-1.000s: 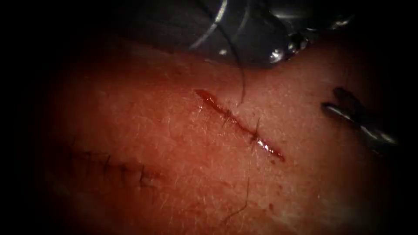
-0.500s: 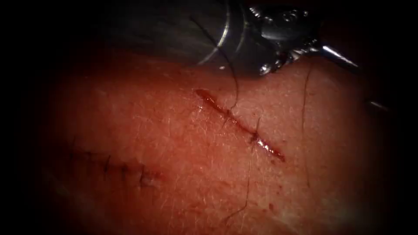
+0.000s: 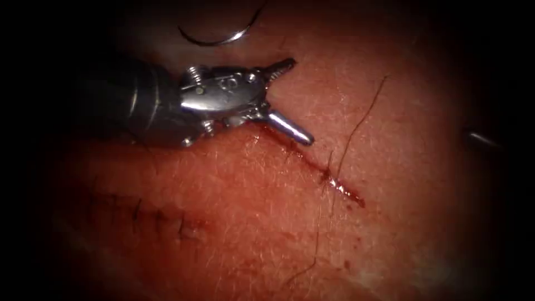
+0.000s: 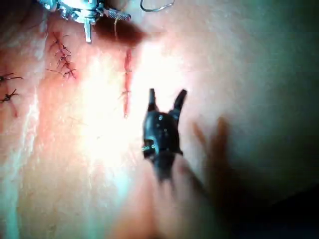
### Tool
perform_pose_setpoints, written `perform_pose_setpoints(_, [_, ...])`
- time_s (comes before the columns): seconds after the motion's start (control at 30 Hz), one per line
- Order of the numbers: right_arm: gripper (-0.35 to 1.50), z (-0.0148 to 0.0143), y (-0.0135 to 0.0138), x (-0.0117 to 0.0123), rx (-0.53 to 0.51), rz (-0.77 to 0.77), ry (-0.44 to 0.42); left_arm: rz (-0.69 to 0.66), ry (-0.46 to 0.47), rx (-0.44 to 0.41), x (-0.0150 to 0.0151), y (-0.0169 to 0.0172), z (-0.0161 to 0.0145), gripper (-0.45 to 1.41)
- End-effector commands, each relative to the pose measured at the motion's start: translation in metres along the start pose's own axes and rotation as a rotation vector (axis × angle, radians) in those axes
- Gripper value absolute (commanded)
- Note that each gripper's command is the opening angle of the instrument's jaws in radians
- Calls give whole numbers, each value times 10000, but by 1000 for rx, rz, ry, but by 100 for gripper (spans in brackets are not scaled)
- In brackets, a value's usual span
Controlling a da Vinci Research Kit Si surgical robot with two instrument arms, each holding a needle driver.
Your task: Wound Closure
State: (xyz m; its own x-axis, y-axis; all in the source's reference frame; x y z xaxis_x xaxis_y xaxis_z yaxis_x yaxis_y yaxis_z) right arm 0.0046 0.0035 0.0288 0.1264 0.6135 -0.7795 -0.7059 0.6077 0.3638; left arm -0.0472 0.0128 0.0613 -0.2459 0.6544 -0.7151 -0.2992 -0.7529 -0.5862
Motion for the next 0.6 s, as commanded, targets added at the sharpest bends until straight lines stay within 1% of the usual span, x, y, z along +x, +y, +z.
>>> perform_pose_setpoints(0.03, [113, 6, -12, -10, 5, 1, 0, -3, 0, 1, -13, -2, 5, 104])
perform_pose_setpoints(0.13, [113, 8, -18, -11, 14, 1, 3, -14, -3, 3, -40, -6, -1, 104])
perform_pose_setpoints(0.2, [113, 8, -22, -12, 26, -5, 5, -9, -12, 6, -59, -2, -6, 99])
perform_pose_setpoints(0.23, [113, 8, -22, -12, 26, -5, 5, -9, -12, 6, -59, -2, -6, 99])
perform_pose_setpoints(0.3, [113, 7, -31, -11, 42, -5, 7, 5, -17, -17, -78, 9, -9, 93])
perform_pose_setpoints(0.33, [113, 7, -31, -11, 42, -5, 7, 5, -17, -17, -78, 9, -9, 93])
perform_pose_setpoints(0.37, [113, 6, -40, -11, 57, -4, 9, 9, -17, -56, -85, 20, -10, 73])
perform_pose_setpoints(0.4, [113, 6, -44, -12, 65, -4, 11, 12, -16, -78, -88, 28, -10, 62])
perform_pose_setpoints(0.5, [113, 4, -62, -13, 110, -6, 0, 11, -19, -84, -94, 52, -8, 54])
perform_pose_setpoints(0.57, [111, 2, -74, -14, 138, -8, -23, -30, -19, -80, -97, 73, -6, 41])
perform_pose_setpoints(0.6, [111, 1, -79, -14, 146, -9, -30, -54, -16, -76, -98, 85, -4, 37])
